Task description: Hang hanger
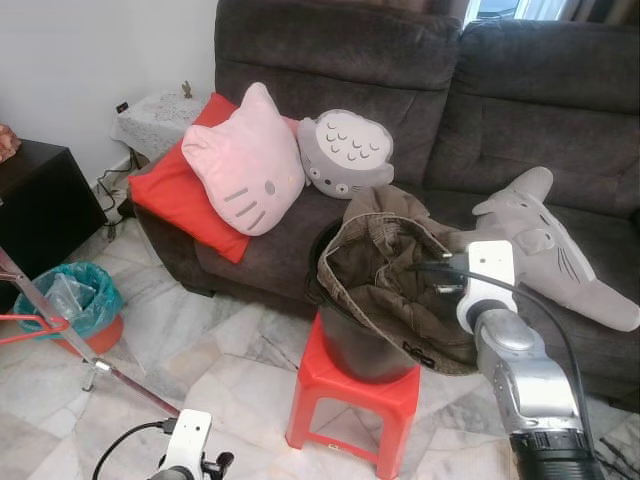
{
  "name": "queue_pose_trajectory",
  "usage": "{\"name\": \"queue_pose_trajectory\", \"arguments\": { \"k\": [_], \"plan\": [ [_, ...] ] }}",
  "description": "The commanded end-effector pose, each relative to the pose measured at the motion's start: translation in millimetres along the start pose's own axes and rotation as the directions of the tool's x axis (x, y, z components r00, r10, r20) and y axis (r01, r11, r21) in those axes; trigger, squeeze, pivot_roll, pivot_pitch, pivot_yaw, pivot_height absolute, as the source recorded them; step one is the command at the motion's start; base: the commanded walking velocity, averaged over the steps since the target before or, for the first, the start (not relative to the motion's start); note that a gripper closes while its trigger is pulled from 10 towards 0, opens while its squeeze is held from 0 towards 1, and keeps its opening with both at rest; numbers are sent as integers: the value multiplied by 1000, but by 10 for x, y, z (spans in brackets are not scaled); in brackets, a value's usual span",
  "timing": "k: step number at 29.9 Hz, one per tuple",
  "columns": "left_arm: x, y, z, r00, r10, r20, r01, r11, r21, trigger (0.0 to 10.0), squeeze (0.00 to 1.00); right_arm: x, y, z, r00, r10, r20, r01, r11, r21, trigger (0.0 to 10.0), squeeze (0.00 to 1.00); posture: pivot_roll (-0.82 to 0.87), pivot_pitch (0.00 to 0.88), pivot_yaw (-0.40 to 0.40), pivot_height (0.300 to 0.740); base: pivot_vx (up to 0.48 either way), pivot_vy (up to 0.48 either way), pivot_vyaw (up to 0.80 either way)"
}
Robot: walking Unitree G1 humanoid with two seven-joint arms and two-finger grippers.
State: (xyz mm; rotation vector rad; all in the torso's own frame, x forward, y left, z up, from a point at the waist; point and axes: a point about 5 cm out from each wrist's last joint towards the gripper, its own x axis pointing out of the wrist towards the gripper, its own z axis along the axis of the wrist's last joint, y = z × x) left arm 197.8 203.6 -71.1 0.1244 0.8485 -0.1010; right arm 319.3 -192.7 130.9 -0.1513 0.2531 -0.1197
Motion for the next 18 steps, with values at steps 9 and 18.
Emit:
{"name": "queue_pose_trajectory", "arguments": {
  "k": [9,18],
  "plan": [
    [4,-11,5,1000,-7,-5,7,1000,22,10000,0,58,149,493,982,46,186,-47,999,-1,0,0,12,0,9,740,0,0,0],
    [4,18,30,1000,-4,5,3,1000,23,10000,0,-100,702,701,920,273,281,-270,962,-52,0,0,16,0,8,740,0,0,0]
  ]
}}
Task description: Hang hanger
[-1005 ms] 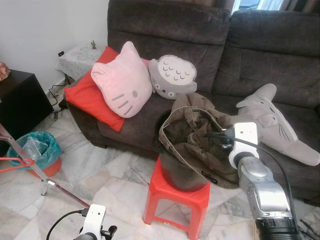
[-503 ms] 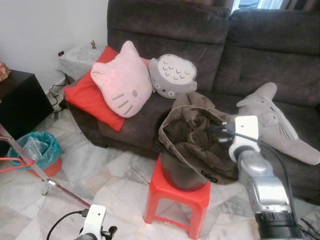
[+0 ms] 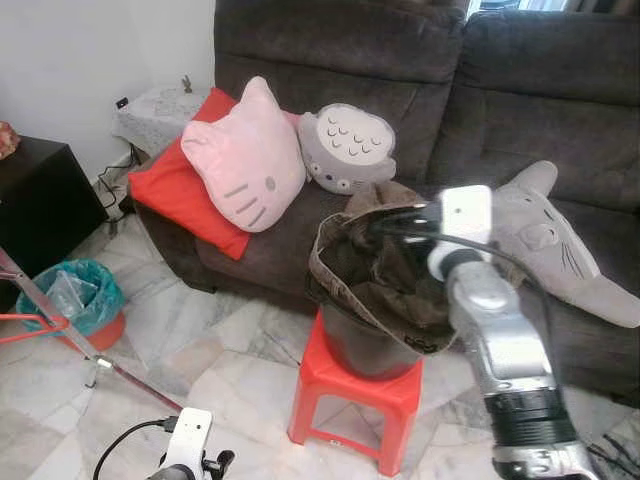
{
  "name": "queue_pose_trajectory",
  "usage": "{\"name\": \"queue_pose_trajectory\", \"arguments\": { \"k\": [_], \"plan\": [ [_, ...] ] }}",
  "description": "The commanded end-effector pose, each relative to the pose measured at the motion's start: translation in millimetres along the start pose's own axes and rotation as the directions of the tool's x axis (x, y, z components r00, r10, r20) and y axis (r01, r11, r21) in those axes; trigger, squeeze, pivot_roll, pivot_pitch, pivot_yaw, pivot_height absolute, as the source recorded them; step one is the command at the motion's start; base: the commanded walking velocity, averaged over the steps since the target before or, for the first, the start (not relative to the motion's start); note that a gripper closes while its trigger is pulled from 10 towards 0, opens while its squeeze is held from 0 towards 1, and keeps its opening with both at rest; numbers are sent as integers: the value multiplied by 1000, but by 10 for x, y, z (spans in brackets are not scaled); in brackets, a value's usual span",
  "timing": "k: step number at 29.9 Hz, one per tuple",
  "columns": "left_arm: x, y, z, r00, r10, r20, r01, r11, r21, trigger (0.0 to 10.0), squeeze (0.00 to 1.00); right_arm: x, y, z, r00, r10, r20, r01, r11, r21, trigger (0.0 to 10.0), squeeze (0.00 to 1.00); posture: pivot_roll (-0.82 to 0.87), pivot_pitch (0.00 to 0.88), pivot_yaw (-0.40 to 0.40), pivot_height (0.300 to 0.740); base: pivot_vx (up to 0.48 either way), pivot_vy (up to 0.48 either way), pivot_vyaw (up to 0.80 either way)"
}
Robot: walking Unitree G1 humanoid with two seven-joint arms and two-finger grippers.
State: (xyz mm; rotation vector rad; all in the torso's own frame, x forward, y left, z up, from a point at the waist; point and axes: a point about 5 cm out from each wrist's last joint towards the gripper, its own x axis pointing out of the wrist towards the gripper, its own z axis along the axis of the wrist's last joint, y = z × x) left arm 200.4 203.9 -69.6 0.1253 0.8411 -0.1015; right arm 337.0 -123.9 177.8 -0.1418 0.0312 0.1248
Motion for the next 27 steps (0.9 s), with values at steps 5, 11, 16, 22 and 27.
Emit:
{"name": "queue_pose_trajectory", "arguments": {
  "k": [5,11,16,22,27],
  "plan": [
    [4,-9,15,1000,-7,5,7,1000,21,10000,0,-115,454,250,970,209,123,-211,978,-3,0,0,13,0,8,740,0,0,0],
    [9,-34,24,1000,-13,10,13,1000,20,10000,0,-111,411,252,973,195,125,-194,981,-23,0,0,8,0,7,740,0,0,0],
    [10,-35,28,1000,-13,10,13,1000,18,10000,0,-100,289,209,989,115,91,-112,993,-35,0,0,7,0,6,740,0,0,0],
    [10,-27,31,1000,-11,10,11,1000,17,10000,0,-94,82,18,999,-44,-12,44,999,-16,0,0,9,0,9,740,0,0,0],
    [9,-14,33,1000,-11,10,11,1000,19,10000,0,-224,279,-73,990,107,-90,-109,994,-27,0,0,8,0,8,740,0,0,0]
  ]
}}
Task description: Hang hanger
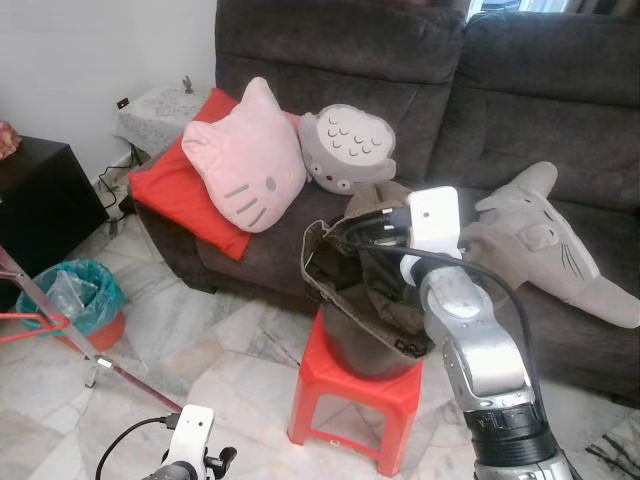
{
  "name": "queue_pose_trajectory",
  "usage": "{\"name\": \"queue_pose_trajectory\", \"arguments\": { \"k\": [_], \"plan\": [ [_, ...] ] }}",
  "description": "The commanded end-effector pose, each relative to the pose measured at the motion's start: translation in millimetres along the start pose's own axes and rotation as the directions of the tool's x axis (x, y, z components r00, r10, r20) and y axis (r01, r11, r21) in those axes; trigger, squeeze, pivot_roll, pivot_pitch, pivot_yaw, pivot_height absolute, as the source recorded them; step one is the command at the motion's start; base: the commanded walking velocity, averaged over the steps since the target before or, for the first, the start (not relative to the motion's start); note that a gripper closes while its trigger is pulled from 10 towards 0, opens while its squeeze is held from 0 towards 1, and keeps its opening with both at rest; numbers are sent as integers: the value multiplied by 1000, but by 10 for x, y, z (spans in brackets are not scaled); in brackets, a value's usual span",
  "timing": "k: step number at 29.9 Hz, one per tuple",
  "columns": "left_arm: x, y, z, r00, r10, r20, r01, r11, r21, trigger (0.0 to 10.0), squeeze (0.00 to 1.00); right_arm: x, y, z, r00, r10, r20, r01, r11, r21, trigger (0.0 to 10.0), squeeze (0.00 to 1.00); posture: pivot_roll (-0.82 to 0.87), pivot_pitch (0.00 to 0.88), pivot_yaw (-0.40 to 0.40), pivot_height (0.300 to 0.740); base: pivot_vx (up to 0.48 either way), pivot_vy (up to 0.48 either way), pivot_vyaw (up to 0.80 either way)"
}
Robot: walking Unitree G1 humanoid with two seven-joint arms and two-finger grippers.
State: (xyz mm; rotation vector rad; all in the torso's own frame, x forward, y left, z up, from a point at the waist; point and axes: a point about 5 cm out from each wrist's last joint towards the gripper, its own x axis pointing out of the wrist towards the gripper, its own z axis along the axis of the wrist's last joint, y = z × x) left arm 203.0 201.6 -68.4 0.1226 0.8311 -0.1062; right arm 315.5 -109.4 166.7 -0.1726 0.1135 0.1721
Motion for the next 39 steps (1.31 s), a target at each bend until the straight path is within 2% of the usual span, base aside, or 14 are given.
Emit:
{"name": "queue_pose_trajectory", "arguments": {
  "k": [1,4,5,9,14,15,16,19,21,25,29,30,31,39],
  "plan": [
    [-1,5,2,1000,-6,-1,6,1000,19,10000,0,-65,124,-7,998,61,-26,-61,998,-2,0,0,8,0,8,740,0,0,0],
    [-2,7,2,1000,-7,-1,7,1000,20,10000,0,-151,163,-77,996,59,-71,-58,998,13,0,0,9,0,6,740,0,0,0],
    [-1,9,4,1000,-7,-1,7,1000,22,10000,0,-230,171,-138,991,59,-119,-56,998,30,0,0,9,0,6,740,0,0,0],
    [-1,9,4,1000,-8,-1,8,1000,25,10000,0,-367,104,-212,985,22,-172,-16,999,40,0,0,5,0,5,740,0,0,0],
    [2,3,12,1000,-10,-1,10,1000,28,10000,0,-474,-140,-213,979,-143,-143,150,988,41,0,0,-10,0,4,740,0,0,0],
    [4,-4,15,1000,-11,0,11,1000,28,10000,0,-518,-224,-301,963,-202,-176,210,977,25,0,0,-6,0,3,740,0,0,0],
    [4,-4,15,1000,-11,0,11,1000,28,10000,0,-518,-224,-301,963,-202,-176,210,977,25,0,0,-6,0,3,740,0,0,0],
    [4,-6,14,1000,-11,1,11,1000,25,10000,0,-641,-214,-520,928,-207,-309,220,976,6,0,0,-5,0,1,740,0,0,0],
    [3,-4,9,1000,-9,-1,9,1000,25,10000,0,-725,-156,-690,902,-173,-396,209,977,48,0,0,-5,0,1,740,0,0,0],
    [-1,0,-5,1000,-6,-5,7,1000,26,10000,0,-759,-196,-776,889,-183,-420,220,975,40,0,0,-9,0,4,740,0,0,0],
    [-6,-3,-29,1000,-5,-13,6,1000,29,10000,0,-706,-230,-712,911,-181,-371,205,978,26,0,0,-9,0,3,740,0,0,0],
    [-7,-4,-32,1000,-6,-14,6,1000,30,10000,0,-691,-227,-697,916,-175,-360,193,981,14,3647,0,-9,0,3,740,0,0,0],
    [-7,-7,-35,1000,-6,-15,7,1000,30,10000,0,-673,-235,-679,920,-177,-349,188,982,-3,10000,0,-6,0,1,740,0,0,0],
    [-4,-9,-28,1000,-6,-15,7,999,32,10000,0,-598,-312,-592,933,-209,-293,214,977,-16,10000,0,-5,0,2,740,0,0,0]
  ]
}}
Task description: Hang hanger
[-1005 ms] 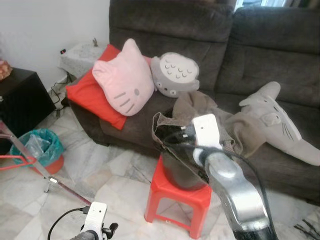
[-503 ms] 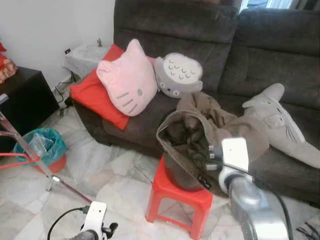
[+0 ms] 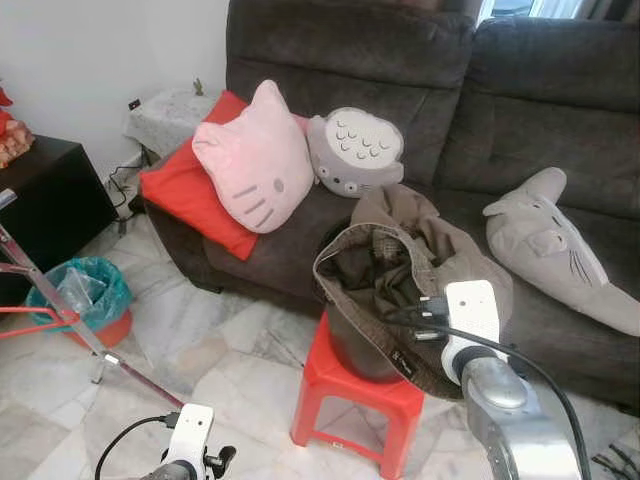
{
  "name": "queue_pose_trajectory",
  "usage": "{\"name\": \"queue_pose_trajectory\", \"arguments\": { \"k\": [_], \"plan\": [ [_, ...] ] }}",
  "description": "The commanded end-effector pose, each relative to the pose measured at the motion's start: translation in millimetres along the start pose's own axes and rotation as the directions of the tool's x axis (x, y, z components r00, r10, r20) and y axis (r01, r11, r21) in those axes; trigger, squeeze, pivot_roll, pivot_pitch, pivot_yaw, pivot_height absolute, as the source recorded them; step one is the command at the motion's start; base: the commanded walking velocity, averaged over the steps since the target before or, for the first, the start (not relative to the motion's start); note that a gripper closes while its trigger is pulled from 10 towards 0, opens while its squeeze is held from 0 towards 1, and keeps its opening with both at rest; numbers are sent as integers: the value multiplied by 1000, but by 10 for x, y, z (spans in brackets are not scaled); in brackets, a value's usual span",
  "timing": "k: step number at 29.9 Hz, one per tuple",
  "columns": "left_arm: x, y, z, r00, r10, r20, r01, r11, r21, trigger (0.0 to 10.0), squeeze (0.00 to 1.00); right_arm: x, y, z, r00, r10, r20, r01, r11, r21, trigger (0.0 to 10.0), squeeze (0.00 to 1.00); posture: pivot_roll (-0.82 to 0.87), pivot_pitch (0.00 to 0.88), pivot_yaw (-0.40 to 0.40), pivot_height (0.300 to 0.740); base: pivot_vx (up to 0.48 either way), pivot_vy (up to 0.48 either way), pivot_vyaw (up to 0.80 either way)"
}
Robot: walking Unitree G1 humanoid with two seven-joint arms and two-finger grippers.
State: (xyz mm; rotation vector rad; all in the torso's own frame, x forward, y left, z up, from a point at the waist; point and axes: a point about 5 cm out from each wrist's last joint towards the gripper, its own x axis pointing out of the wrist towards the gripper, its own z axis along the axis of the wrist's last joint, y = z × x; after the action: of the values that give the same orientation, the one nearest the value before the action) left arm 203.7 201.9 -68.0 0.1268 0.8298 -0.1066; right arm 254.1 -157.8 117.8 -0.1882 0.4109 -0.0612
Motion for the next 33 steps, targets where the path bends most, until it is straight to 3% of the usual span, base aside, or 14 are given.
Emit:
{"name": "queue_pose_trajectory", "arguments": {
  "k": [1,14,21,26,33],
  "plan": [
    [-6,-13,-35,1000,-8,-16,8,1000,28,10000,0,14,-27,39,1000,-11,20,11,1000,-3,10000,0,-5,0,2,740,0,0,0],
    [-10,-6,-52,1000,-4,-23,4,1000,25,10000,0,40,-23,100,998,2,68,0,1000,-27,10000,0,-8,0,3,740,0,0,0],
    [-17,-12,-86,999,0,-34,1,1000,22,10000,0,42,-49,395,973,3,233,5,999,-34,10000,0,-5,0,3,740,0,0,0],
    [-24,-17,-117,999,2,-44,-1,1000,22,10000,0,-4,50,627,929,65,365,-51,998,-46,10000,0,-5,0,3,740,0,0,0],
    [-26,4,-115,999,5,-46,-4,1000,18,10000,0,14,134,549,935,94,342,-78,995,-60,10000,0,-3,0,4,740,0,0,0]
  ]
}}
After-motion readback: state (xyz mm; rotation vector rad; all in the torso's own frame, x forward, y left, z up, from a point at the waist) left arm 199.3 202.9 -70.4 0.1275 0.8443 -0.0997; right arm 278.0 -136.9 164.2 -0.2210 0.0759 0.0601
